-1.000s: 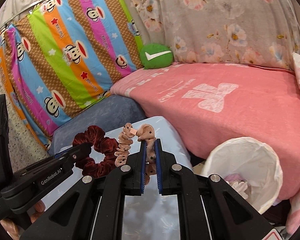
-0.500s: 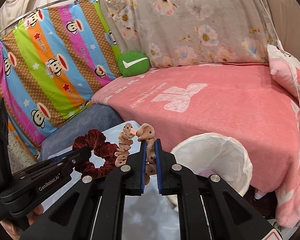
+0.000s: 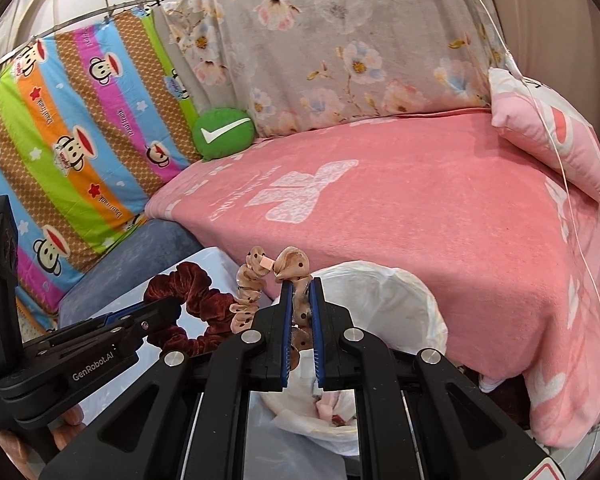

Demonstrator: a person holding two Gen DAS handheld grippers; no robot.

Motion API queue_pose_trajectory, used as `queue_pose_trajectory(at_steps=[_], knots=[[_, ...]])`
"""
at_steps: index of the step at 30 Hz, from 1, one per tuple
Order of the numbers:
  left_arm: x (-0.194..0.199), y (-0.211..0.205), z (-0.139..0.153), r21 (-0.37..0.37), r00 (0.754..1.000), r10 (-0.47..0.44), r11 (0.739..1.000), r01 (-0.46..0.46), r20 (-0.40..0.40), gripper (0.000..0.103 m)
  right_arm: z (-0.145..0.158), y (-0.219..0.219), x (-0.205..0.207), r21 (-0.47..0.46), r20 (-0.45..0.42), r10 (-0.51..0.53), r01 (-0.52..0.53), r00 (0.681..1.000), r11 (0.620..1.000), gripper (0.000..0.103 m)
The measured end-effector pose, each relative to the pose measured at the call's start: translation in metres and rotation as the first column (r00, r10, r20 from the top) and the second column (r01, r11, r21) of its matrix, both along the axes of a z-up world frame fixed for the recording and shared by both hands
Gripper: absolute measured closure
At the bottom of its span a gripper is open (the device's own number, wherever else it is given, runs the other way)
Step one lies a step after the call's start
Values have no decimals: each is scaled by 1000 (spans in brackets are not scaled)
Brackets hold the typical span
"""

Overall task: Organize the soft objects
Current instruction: 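Carry both scrunchies over the white bin and open both tools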

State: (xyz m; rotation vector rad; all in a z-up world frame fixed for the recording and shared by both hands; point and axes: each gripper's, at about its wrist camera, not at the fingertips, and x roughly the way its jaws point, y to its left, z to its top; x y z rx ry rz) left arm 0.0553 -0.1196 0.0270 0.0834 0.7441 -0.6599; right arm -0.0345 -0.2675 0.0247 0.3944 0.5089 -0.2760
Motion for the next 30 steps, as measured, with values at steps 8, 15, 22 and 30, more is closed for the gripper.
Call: queue_pose_trajectory(at_steps=[8,15,22,30], knots=[[4,-15,-3,-4,1000,0,1000,0,20,40,-9,-15,10,5,-17,-12,12,1000,1000,92],[9,-12,-11,5,1000,31,999,-31,1,40,-16,-20,17,8,-18,-19,19,1000,1000,86],[15,-2,-11,6,998,69,998,-69,6,39,-21,-19,25,0,-30,-8,8,1000,1000,71],[17,10,-17,2,994,106,994,-106,-5,39,-23,-6,26,3,-40,19,-19,999,1000,71]])
